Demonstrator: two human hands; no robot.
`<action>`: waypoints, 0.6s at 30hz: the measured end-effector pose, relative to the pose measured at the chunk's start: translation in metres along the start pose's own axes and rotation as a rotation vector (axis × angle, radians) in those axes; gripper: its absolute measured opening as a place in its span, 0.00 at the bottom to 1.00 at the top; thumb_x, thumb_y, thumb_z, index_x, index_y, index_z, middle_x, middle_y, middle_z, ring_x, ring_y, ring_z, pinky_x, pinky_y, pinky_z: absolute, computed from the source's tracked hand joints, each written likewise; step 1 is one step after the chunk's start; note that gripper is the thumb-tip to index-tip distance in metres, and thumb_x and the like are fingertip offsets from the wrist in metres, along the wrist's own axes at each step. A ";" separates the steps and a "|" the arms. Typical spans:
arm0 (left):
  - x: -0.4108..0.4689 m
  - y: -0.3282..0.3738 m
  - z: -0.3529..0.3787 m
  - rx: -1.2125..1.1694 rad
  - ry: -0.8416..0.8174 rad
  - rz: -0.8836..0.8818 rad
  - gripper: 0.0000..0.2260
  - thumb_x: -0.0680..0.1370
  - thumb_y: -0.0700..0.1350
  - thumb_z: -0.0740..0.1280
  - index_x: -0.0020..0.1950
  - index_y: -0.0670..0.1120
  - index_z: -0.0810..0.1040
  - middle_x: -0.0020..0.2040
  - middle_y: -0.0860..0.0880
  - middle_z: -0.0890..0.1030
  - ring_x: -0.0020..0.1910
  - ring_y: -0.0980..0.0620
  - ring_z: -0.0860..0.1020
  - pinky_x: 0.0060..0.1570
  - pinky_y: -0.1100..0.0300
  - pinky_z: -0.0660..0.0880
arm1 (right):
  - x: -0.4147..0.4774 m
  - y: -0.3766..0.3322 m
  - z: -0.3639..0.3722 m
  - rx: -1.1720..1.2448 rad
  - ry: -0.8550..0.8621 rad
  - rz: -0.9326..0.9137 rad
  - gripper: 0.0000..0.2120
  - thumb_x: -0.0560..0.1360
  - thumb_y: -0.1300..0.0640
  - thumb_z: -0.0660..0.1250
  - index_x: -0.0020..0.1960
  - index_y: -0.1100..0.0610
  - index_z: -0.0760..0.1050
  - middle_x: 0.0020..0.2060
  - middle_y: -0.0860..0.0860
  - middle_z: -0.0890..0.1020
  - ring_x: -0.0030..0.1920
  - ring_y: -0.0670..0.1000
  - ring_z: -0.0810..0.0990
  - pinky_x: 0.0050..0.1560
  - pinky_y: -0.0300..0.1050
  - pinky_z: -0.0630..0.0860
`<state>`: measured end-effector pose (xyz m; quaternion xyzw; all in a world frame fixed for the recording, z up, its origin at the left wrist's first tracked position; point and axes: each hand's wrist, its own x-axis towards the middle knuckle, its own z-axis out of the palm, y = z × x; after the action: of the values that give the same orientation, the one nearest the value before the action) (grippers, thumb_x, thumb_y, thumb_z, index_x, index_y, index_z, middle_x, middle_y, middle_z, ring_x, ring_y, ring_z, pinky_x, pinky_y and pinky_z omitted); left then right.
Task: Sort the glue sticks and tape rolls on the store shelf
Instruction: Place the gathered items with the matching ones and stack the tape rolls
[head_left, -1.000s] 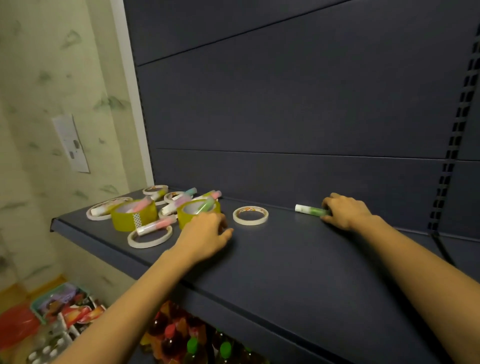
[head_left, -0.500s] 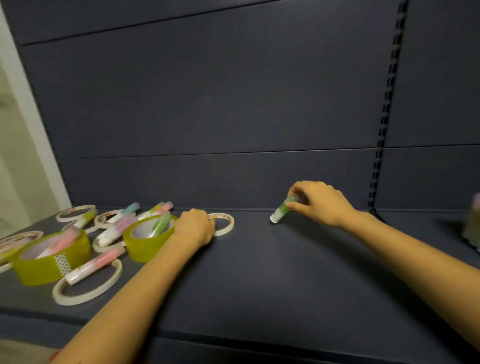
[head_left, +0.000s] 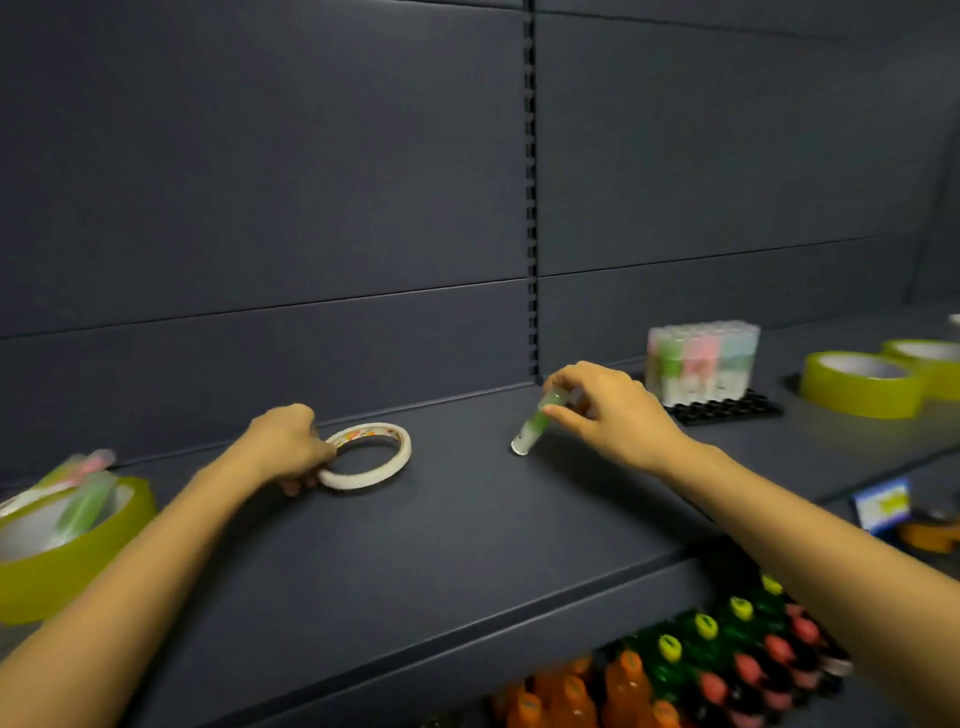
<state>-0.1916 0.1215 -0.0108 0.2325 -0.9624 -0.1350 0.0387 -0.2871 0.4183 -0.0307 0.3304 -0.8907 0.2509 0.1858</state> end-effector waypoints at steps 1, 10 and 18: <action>-0.002 0.012 0.001 0.000 -0.006 0.044 0.12 0.76 0.43 0.64 0.32 0.42 0.77 0.22 0.51 0.78 0.17 0.56 0.74 0.25 0.66 0.71 | -0.007 0.007 -0.007 -0.001 0.009 0.017 0.10 0.77 0.49 0.64 0.56 0.51 0.74 0.49 0.46 0.76 0.46 0.51 0.77 0.50 0.52 0.76; -0.015 0.133 0.023 -0.100 -0.018 0.330 0.08 0.74 0.40 0.64 0.36 0.41 0.78 0.26 0.49 0.80 0.17 0.59 0.74 0.22 0.70 0.70 | -0.048 0.083 -0.081 -0.129 0.139 0.202 0.10 0.76 0.52 0.65 0.56 0.51 0.76 0.49 0.48 0.80 0.43 0.51 0.78 0.49 0.49 0.75; -0.031 0.228 0.055 -0.143 0.058 0.426 0.06 0.75 0.41 0.65 0.37 0.45 0.75 0.27 0.50 0.79 0.23 0.54 0.76 0.29 0.66 0.73 | -0.039 0.170 -0.125 -0.118 0.225 0.228 0.13 0.74 0.56 0.68 0.57 0.57 0.73 0.44 0.51 0.80 0.46 0.55 0.79 0.51 0.50 0.74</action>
<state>-0.2716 0.3437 -0.0004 0.0247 -0.9762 -0.1850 0.1106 -0.3546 0.6204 -0.0043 0.1855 -0.9092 0.2529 0.2739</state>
